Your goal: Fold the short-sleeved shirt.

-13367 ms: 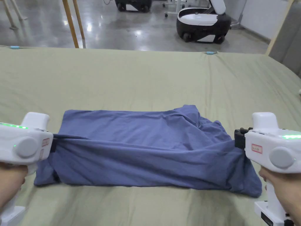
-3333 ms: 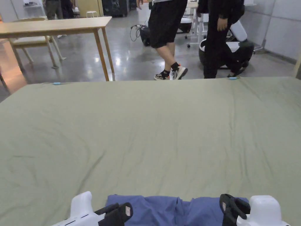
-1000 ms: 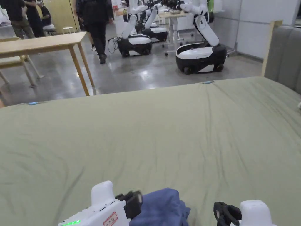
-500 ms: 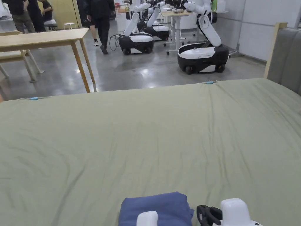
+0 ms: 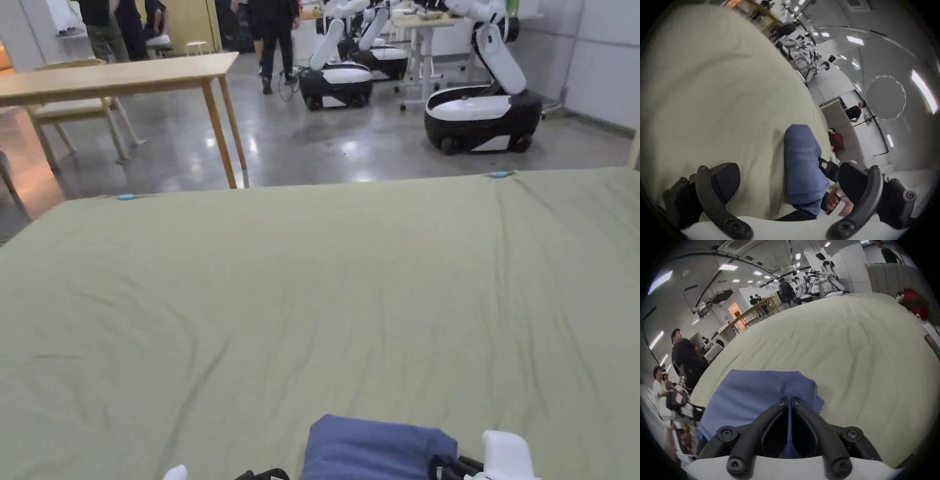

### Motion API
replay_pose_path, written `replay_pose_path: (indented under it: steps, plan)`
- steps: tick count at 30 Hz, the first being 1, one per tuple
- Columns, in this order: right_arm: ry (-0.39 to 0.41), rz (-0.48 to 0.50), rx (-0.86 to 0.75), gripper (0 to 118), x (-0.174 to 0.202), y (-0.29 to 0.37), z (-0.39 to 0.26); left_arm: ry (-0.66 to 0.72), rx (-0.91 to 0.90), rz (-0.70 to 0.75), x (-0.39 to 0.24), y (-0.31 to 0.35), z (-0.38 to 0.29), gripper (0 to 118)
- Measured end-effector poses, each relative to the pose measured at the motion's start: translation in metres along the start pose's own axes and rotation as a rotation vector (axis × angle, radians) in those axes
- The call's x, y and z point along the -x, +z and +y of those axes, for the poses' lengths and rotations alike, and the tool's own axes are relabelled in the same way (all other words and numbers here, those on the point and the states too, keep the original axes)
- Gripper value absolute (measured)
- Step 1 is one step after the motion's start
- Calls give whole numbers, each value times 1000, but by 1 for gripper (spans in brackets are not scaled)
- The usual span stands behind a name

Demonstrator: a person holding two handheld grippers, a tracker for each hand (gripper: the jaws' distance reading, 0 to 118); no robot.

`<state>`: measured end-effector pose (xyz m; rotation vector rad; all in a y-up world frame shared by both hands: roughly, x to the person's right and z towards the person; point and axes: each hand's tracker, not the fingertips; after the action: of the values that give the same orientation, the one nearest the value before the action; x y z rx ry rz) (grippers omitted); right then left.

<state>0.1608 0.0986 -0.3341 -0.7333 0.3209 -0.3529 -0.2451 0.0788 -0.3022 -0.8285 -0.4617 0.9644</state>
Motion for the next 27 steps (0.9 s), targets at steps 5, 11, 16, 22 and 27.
replay_pose_path:
  steps: [5, 11, 16, 22, 27]
  plan:
    - [114, -55, 1, 6, 11, -1, -1, 29, 92, -168, -13, -64, -8, 106]
    - [142, -86, -8, 6, 19, 5, -1, 55, 119, -21, -21, -89, -3, 25]
    - [197, -87, -34, 6, 40, 16, 2, -51, 71, 38, -21, -21, 24, 25]
    - [290, -85, -43, 6, 86, 15, 1, -207, 12, 271, 29, 113, 100, 25]
    - [336, -54, -38, 6, 122, 4, -6, -223, -83, 482, 83, 230, 184, 25]
